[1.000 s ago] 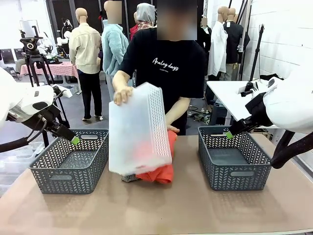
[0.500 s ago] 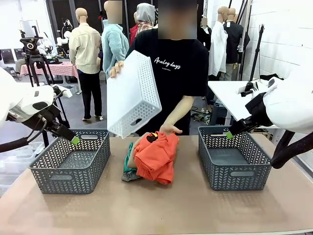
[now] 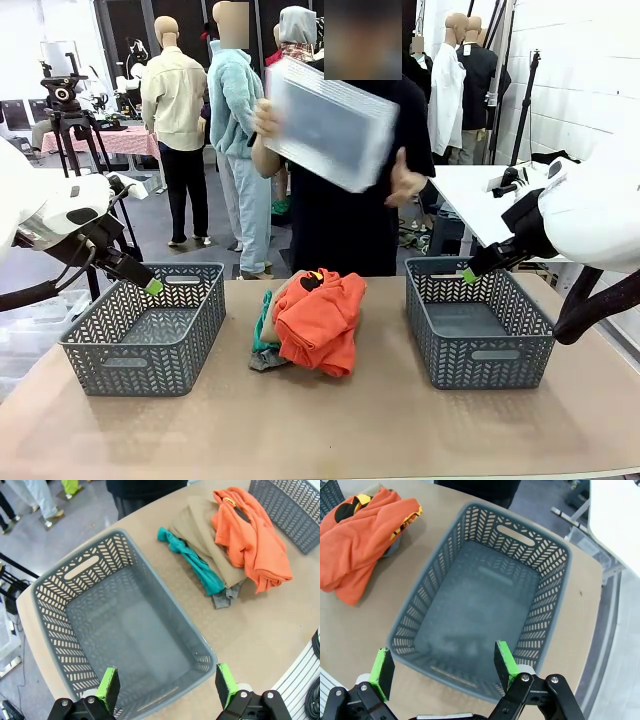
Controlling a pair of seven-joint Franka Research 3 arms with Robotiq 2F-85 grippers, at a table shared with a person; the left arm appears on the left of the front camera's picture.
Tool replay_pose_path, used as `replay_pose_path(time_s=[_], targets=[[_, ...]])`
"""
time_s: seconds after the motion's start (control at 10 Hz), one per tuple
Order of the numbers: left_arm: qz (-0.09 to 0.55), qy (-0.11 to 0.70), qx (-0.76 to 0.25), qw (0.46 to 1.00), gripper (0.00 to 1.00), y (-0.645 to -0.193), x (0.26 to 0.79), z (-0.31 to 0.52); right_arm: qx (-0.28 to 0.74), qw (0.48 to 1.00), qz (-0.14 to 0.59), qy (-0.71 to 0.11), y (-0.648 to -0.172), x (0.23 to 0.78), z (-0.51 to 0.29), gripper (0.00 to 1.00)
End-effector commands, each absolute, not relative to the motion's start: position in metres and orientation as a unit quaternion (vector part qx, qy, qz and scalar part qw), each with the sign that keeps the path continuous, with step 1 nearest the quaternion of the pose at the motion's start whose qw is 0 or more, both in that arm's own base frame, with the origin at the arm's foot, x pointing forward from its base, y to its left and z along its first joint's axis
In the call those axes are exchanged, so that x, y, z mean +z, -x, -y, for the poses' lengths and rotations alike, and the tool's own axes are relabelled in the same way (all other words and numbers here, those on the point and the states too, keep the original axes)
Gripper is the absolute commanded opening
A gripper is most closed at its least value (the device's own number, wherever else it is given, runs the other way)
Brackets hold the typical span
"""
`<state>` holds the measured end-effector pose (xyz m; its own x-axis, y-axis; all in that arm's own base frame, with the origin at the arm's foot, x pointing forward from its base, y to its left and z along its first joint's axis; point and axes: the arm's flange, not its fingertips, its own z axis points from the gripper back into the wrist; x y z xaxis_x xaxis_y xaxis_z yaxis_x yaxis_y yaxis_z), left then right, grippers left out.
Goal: Sort the tops and bottoms.
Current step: Lift clothes from the center of the table with your left hand.
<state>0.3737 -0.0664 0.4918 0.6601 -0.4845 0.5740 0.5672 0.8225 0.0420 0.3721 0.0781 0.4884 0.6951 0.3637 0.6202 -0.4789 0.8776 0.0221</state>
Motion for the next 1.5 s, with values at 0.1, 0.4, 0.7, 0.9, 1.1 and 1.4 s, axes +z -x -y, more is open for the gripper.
replay_pose_path(time_s=[0.1, 0.4, 0.7, 0.9, 1.1, 1.4], targets=[[0.295, 0.076, -0.292, 0.907, 1.00, -0.3734, 0.4926, 0.0659, 0.228, 0.915, 0.318, -0.097, -0.3732, 0.4880, -0.0780, 1.00], [0.295, 0.076, -0.292, 0.907, 1.00, -0.3734, 0.4926, 0.0659, 0.228, 0.915, 0.318, -0.097, -0.3732, 0.4880, -0.0780, 1.00], [0.295, 0.076, -0.292, 0.907, 1.00, -0.3734, 0.4926, 0.0659, 0.228, 0.915, 0.318, -0.097, -0.3732, 0.4880, -0.0780, 1.00], [0.295, 0.076, -0.292, 0.907, 1.00, -0.3734, 0.4926, 0.0659, 0.228, 0.915, 0.318, -0.097, -0.3732, 0.4880, -0.0780, 1.00], [0.295, 0.076, -0.292, 0.907, 1.00, -0.3734, 0.4926, 0.0659, 0.228, 0.915, 0.318, -0.097, -0.3732, 0.4880, -0.0780, 1.00], [0.295, 0.076, -0.292, 0.907, 1.00, -0.3734, 0.4926, 0.0659, 0.228, 0.915, 0.318, -0.097, -0.3732, 0.4880, -0.0780, 1.00]])
